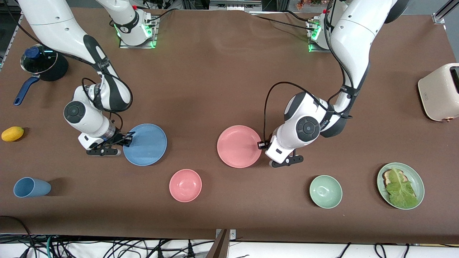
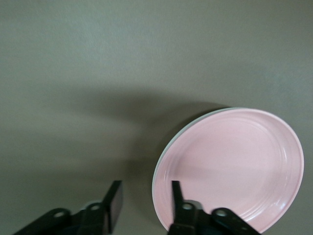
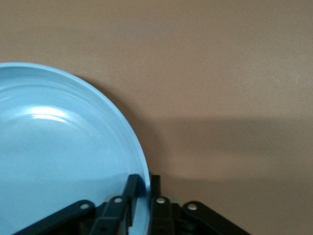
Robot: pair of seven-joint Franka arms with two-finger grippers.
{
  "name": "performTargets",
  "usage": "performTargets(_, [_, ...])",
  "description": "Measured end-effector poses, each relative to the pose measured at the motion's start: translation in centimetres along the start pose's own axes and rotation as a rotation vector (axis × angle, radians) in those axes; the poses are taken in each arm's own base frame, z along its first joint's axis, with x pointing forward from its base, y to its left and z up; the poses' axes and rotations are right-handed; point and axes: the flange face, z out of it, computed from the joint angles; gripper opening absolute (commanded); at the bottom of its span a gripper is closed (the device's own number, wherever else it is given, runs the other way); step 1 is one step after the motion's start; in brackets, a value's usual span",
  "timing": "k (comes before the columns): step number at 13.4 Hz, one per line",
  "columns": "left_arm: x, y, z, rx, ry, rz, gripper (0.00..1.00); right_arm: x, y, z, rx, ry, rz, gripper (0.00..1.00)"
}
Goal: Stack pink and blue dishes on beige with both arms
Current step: 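Release the pink plate while the right gripper grasps the blue plate, then stack the blue plate on the pink plate while the left gripper withdraws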
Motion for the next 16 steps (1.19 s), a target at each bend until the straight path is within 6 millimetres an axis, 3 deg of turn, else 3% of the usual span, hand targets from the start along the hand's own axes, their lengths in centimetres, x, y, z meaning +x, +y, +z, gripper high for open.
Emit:
performTargets(4, [1.4, -2.4, -1.7, 0.033, -0.006, -0.03, 1.0, 1.3, -0.4, -3.1, -0.003, -0.015, -0.036, 0.0])
performTargets(6, [2.5, -4.5, -3.2, 0.048, -0.015, -0.061, 1.0, 3.4, -1.4, -7.3, -0.001, -0.05, -0.088, 0.0])
performTargets(7, [3.1, -5.7, -4.0, 0.057, -0.015, -0.074, 1.0, 4.7, -2.3, -10.3, 0.001, -0.071, -0.11, 0.0])
performTargets(9, [4.2, -8.3, -5.4, 0.103, -0.013, -0.076, 1.0, 6.9, -5.1, -16.3, 0.014, -0.082, -0.15, 0.0])
performTargets(11, [5.3, -11.1, -6.7, 0.123, -0.024, -0.056, 1.0, 7.8, -8.3, -19.8, 0.025, -0.071, -0.195, 0.0])
performTargets(14, [7.1, -16.3, -8.2, 0.137, -0.07, -0.008, 1.0, 7.3, -13.8, -19.8, 0.043, -0.071, -0.173, 0.0])
performTargets(16, [8.2, -20.3, -9.4, 0.138, -0.098, 0.006, 1.0, 6.1, -18.7, -19.5, 0.066, -0.078, -0.127, 0.0])
